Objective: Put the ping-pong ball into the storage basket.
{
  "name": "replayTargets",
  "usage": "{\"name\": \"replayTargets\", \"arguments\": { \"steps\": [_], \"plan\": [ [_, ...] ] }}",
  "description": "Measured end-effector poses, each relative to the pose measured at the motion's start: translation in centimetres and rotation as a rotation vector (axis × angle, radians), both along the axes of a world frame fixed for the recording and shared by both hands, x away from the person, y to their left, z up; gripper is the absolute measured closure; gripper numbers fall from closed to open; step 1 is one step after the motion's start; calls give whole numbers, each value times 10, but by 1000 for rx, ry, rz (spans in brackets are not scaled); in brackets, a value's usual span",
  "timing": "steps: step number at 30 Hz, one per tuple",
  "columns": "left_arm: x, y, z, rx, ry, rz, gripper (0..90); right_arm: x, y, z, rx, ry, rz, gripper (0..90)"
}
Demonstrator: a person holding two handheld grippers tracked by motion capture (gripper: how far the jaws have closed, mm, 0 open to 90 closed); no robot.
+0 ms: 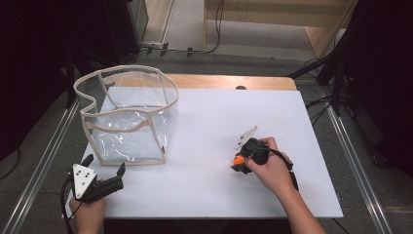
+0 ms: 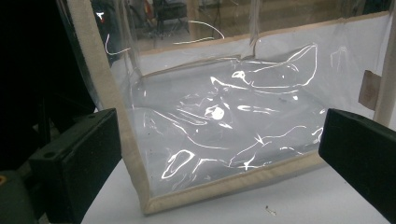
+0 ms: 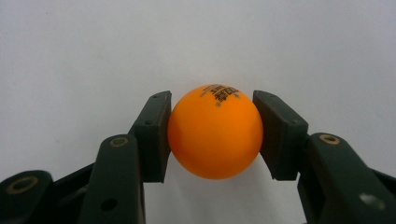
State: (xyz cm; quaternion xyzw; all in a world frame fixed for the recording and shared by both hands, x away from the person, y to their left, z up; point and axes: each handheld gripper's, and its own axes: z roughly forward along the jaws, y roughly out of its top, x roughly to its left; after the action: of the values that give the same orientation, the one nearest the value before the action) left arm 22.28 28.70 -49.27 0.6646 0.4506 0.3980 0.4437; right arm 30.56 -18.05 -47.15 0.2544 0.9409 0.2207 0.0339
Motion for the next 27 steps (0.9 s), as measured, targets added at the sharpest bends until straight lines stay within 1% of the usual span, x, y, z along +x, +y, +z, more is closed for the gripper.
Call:
{"name": "replayTargets", "arguments": {
  "steps": [1, 6, 8, 10, 17, 18, 21, 25, 26, 27],
  "plan": [
    [0, 0, 0, 0, 0, 0, 0, 0, 1, 0, 0, 6, -8, 476],
    [0, 0, 0, 0, 0, 0, 0, 2, 6, 0, 7, 7, 10, 477],
    [0, 0, 0, 0, 0, 0, 0, 1, 7, 1, 5, 12, 0, 476],
    [0, 0, 0, 0, 0, 0, 0, 2, 8, 1, 9, 7, 11, 476],
    [0, 1, 0, -3, 1, -4, 0, 4, 13, 2, 14, 15, 13, 476],
    [0, 1, 0, -10, -2, -7, 0, 4, 14, 2, 17, 12, 22, 477],
    [0, 2, 0, -19, -4, -11, 0, 5, 16, 3, 16, 13, 24, 476],
    [0, 2, 0, -21, -5, -14, 0, 6, 19, 4, 18, 12, 27, 476],
    [0, 2, 0, -21, -5, -14, 0, 8, 20, 5, 16, 8, 37, 476],
    [-1, 3, 0, -22, -7, -17, 0, 7, 21, 6, 19, 14, 25, 476]
  ]
}}
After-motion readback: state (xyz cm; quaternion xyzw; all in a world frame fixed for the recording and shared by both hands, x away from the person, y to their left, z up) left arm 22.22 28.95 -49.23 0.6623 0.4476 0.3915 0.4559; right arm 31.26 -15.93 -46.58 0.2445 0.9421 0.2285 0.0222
